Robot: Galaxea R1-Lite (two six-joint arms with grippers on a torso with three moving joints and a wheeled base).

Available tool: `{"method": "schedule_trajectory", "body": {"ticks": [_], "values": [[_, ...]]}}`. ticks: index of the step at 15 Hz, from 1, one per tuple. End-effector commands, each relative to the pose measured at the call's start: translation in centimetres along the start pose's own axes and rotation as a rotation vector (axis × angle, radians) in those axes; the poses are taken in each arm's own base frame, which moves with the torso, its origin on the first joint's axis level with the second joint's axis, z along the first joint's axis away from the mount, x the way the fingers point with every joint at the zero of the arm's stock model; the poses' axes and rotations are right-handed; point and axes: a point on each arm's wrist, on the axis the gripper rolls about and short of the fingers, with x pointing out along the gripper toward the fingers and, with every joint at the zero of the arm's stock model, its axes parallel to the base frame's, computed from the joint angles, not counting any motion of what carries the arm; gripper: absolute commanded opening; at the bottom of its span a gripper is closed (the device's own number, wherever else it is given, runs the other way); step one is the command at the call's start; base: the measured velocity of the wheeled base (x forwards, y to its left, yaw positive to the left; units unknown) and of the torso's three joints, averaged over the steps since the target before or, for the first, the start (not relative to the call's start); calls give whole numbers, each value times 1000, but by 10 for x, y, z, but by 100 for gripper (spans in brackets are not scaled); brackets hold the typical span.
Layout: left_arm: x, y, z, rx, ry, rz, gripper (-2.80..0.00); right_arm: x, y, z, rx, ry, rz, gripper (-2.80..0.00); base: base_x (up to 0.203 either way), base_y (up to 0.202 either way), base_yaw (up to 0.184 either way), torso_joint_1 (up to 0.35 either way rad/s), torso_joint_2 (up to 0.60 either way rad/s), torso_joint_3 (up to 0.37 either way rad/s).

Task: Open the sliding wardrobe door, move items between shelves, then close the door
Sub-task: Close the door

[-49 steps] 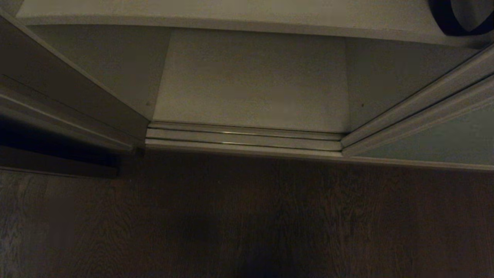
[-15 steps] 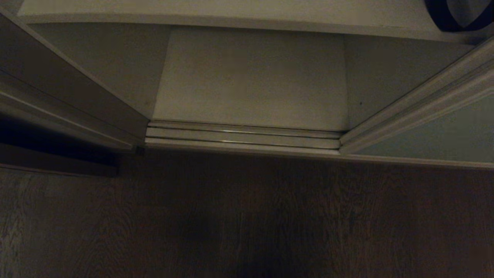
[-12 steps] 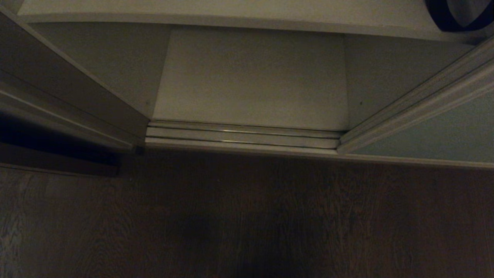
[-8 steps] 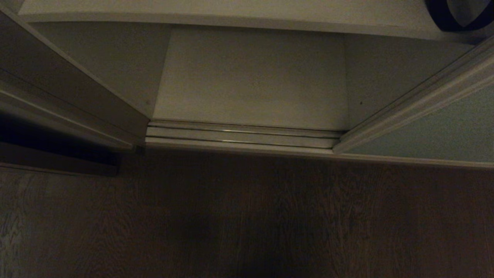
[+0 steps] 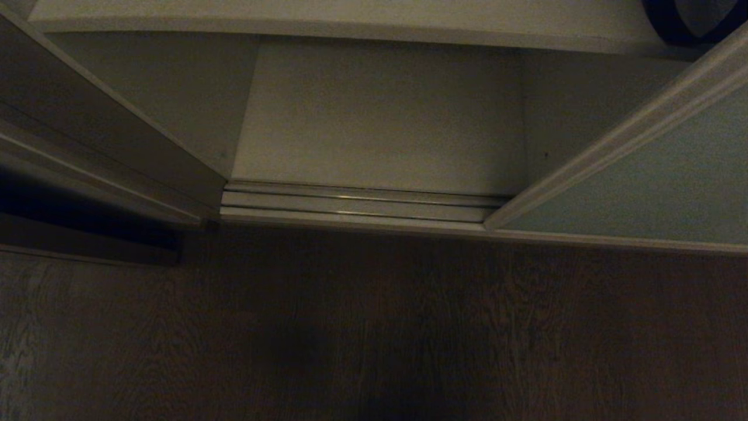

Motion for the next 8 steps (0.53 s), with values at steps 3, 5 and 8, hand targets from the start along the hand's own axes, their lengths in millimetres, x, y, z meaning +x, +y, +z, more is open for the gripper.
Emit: {"method": "schedule_trajectory", "body": {"ticks": [3, 5, 8], "values": [[0, 0, 0, 0, 2, -1, -280, 5, 1, 11, -115, -6, 171, -280, 0, 0, 0, 0, 0, 0], [0, 0, 0, 0, 2, -1, -280, -5, 11, 13, -159, -7, 300, -280, 0, 0, 0, 0, 0, 0], [0, 0, 0, 0, 2, -1, -280, -48, 45, 10, -222, -22, 453, -280, 0, 0, 0, 0, 0, 0]]}}
